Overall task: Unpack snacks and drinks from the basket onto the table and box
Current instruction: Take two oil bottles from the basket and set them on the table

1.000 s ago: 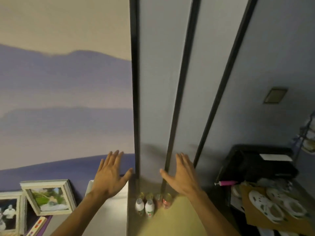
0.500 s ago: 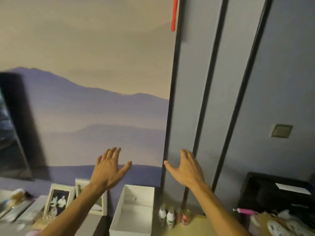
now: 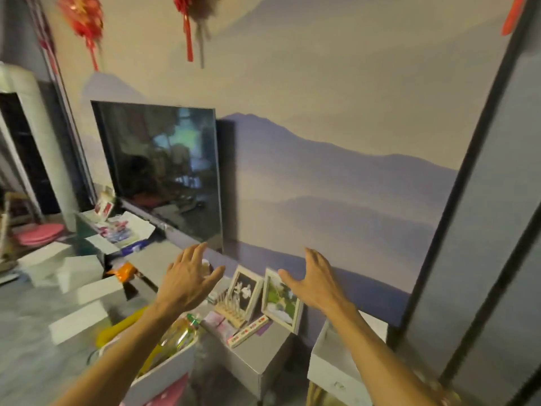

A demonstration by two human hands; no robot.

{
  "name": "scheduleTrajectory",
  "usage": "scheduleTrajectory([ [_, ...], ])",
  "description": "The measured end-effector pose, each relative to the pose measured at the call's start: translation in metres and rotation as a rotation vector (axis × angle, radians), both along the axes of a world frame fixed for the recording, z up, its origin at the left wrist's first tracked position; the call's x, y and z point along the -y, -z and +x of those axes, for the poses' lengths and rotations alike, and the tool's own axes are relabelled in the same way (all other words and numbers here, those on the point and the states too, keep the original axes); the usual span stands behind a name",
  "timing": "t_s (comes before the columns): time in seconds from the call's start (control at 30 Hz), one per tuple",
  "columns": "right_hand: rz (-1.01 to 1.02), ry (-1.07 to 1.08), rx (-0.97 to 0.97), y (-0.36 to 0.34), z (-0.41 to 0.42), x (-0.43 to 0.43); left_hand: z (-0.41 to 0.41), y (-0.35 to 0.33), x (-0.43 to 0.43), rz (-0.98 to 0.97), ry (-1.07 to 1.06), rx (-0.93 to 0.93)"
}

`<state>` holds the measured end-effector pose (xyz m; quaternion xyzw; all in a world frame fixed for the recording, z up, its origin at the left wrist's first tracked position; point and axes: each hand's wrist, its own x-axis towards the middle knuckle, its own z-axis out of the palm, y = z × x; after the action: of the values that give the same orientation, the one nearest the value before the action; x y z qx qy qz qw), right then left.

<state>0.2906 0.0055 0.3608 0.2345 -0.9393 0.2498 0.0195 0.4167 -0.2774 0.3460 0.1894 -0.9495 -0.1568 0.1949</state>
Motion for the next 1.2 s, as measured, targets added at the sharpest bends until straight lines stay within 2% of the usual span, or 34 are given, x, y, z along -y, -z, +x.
scheduleTrajectory([
  [0.2,0.036,-0.123,-0.031,0.005,0.016,0.14,0.059,0.011,0.122,0.028,-0.158,0.075],
  [0.47,0.118,-0.199,0.029,0.051,0.022,0.269,0.064,0.064,0.217,0.103,-0.169,0.177],
  [0.87,0.118,-0.116,0.275,0.186,-0.087,0.368,-0.081,0.164,0.304,0.094,-0.101,0.462],
  [1.2,0.096,0.024,0.367,0.292,-0.141,0.436,-0.192,0.226,0.36,0.048,0.107,0.605],
])
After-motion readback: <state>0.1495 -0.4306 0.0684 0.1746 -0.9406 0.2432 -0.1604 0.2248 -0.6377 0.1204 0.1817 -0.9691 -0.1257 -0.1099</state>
